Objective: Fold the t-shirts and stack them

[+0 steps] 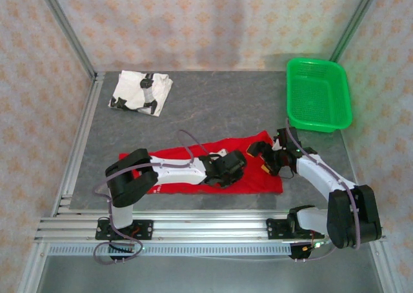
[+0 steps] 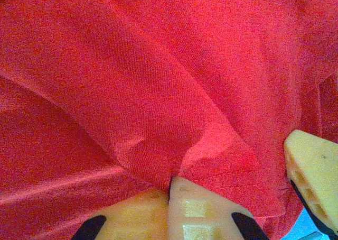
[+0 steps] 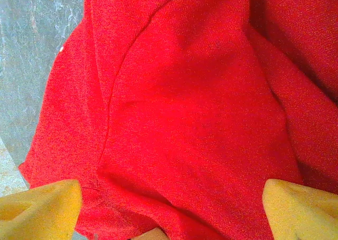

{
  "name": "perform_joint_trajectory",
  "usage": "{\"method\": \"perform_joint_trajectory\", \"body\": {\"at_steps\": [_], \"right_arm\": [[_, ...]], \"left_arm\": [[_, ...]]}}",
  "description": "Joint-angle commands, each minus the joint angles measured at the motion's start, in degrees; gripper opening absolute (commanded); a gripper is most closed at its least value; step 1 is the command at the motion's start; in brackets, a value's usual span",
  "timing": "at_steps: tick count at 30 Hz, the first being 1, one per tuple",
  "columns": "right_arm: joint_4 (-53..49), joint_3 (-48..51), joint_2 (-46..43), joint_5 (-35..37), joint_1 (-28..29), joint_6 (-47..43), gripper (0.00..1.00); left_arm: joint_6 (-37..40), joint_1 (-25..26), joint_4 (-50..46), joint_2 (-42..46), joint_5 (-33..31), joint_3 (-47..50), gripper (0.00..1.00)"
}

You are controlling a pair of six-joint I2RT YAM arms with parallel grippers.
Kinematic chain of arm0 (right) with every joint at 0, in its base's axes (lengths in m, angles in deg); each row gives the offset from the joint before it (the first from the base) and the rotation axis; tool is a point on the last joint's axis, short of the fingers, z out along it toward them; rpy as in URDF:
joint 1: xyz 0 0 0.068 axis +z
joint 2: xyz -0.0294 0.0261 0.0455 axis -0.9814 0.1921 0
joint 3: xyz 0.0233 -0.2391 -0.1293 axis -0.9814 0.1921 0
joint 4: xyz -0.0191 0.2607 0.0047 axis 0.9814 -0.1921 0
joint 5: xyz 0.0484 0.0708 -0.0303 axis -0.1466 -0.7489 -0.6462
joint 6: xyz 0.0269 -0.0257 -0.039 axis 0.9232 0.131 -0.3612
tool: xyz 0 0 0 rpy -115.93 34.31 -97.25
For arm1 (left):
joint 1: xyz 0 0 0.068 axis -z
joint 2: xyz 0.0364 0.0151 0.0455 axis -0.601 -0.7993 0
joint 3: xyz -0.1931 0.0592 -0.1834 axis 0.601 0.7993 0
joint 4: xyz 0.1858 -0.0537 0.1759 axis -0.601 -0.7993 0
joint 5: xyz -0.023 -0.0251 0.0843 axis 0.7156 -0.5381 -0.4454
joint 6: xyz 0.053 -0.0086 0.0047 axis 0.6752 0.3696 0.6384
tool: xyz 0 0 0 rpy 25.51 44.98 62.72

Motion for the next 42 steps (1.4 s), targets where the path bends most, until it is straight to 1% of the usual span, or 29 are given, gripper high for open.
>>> {"method": "perform_joint_trajectory", "body": {"at_steps": [1,16,23,27,31,34,35,39,42], "right_arm": [[1.20,0.69,-0.04,-0.19,-0.33,0.27,0.89],[1.46,0.65,1.67,0.55,-0.34,-0.12,0.89],[1.80,0.47,2.51,0.63,-0.33,-0.03,0.88],[2.49,0.37,2.04,-1.20,-0.34,0.34,0.88],[-2.49,-0.79,-0.43,-1.60,-0.33,-2.55,0.86],[-4.40,-0.57,-1.27,-2.04,-0.33,-3.46,0.84],[-4.09,-0.22,-3.14,-3.13,-0.34,-2.97,0.83],[0.77,2.71,-5.68,-10.04,-0.01,1.04,0.78],[-3.48,2.57,-8.93,-11.83,1.04,-0.96,0.74]], "left_arm": [[0.44,0.19,-2.59,2.18,-3.79,-0.82,0.00],[1.82,0.82,-5.04,8.89,-4.09,2.59,0.00],[0.77,1.87,-6.02,9.94,-4.05,5.29,0.00],[0.77,1.94,-7.27,9.91,-3.99,5.49,0.00],[1.36,1.97,-9.91,10.75,-4.64,5.12,0.00],[1.97,1.89,-12.72,11.92,-5.49,4.86,0.00],[2.42,1.89,-13.45,12.28,-5.63,4.79,0.01],[3.90,1.92,-14.58,12.74,-5.28,4.09,0.12],[6.03,1.87,-15.52,13.48,-5.40,2.26,0.18]]}}
